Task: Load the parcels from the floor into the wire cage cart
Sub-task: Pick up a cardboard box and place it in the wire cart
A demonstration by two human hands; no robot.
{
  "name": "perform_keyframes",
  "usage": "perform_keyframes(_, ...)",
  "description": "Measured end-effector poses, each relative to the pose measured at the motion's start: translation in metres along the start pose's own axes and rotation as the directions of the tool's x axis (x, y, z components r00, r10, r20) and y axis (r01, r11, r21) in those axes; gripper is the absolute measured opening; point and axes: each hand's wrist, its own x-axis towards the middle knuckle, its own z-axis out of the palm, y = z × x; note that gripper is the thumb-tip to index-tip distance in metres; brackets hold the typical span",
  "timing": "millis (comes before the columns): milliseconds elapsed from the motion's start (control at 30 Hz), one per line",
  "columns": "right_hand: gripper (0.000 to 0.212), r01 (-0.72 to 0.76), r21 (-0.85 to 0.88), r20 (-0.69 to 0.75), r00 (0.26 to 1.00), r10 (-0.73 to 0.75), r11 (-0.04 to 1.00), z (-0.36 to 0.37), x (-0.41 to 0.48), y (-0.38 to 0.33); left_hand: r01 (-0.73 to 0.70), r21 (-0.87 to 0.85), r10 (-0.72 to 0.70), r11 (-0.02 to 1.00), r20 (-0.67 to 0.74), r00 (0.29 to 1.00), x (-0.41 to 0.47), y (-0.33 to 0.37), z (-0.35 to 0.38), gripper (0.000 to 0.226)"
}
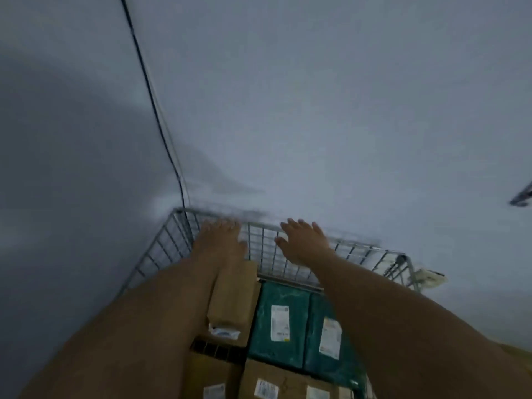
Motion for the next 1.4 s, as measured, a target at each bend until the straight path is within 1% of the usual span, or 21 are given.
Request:
perform_keyframes(133, 0.063, -0.009, -0.055, -0.231, 0.973, -0.004, 0.998, -0.163, -0.07, 0.012, -0.009, 0.091, 0.022, 0.996, -0.142, 0.99, -0.058, 0.036, -0.163, 0.068)
perform_keyframes(233, 0.063, -0.027, -0.097, -0.357, 0.934, -0.009, 0.995, -0.27, -0.132, 0.014, 0.016, 0.145, 0.028, 0.989, -0.297, 0.954, -0.112, 0.062, -0.269, 0.068)
perform_keyframes(300, 0.064, -0.052, -0.097, -0.426, 0.905, 0.006, 0.994, -0.33, -0.173, 0.016, 0.037, 0.166, 0.024, 0.985, -0.355, 0.935, -0.149, 0.083, -0.329, 0.068)
perform_keyframes(433, 0.065, -0.123, -0.073, -0.555, 0.83, 0.063, 0.99, -0.423, -0.249, 0.022, 0.026, 0.181, 0.071, 0.983, -0.505, 0.86, -0.208, 0.137, -0.428, 0.068)
perform_keyframes(567, 0.065, -0.196, -0.042, -0.651, 0.749, 0.123, 0.98, -0.475, -0.322, 0.033, -0.043, 0.203, 0.156, 0.978, -0.585, 0.796, -0.252, 0.192, -0.486, 0.068)
perform_keyframes(700, 0.066, -0.312, -0.013, -0.703, 0.679, 0.213, 0.95, -0.495, -0.389, 0.066, -0.161, 0.206, 0.255, 0.965, -0.605, 0.754, -0.281, 0.248, -0.513, 0.067)
perform_keyframes(800, 0.065, -0.416, 0.014, -0.724, 0.624, 0.296, 0.909, -0.497, -0.446, 0.103, -0.253, 0.217, 0.333, 0.943, -0.616, 0.713, -0.297, 0.301, -0.519, 0.066)
perform_keyframes(933, 0.063, -0.54, 0.07, -0.721, 0.554, 0.416, 0.839, -0.484, -0.535, 0.165, -0.399, 0.238, 0.456, 0.886, -0.612, 0.646, -0.326, 0.386, -0.513, 0.063)
perform_keyframes(1033, 0.064, -0.622, 0.124, -0.698, 0.499, 0.513, 0.773, -0.467, -0.604, 0.217, -0.481, 0.257, 0.529, 0.838, -0.596, 0.604, -0.354, 0.46, -0.5, 0.064)
perform_keyframes(1167, 0.064, -0.712, 0.175, -0.674, 0.417, 0.61, 0.68, -0.447, -0.697, 0.288, -0.568, 0.267, 0.602, 0.778, -0.573, 0.556, -0.393, 0.564, -0.48, 0.064)
perform_keyframes(1300, 0.065, -0.768, 0.19, -0.664, 0.359, 0.656, 0.612, -0.43, -0.782, 0.359, -0.621, 0.274, 0.647, 0.734, -0.562, 0.516, -0.43, 0.661, -0.46, 0.065)
perform_keyframes(1400, 0.065, -0.788, 0.217, -0.65, 0.323, 0.687, 0.576, -0.418, -0.833, 0.407, -0.645, 0.279, 0.669, 0.712, -0.549, 0.5, -0.45, 0.721, -0.446, 0.065)
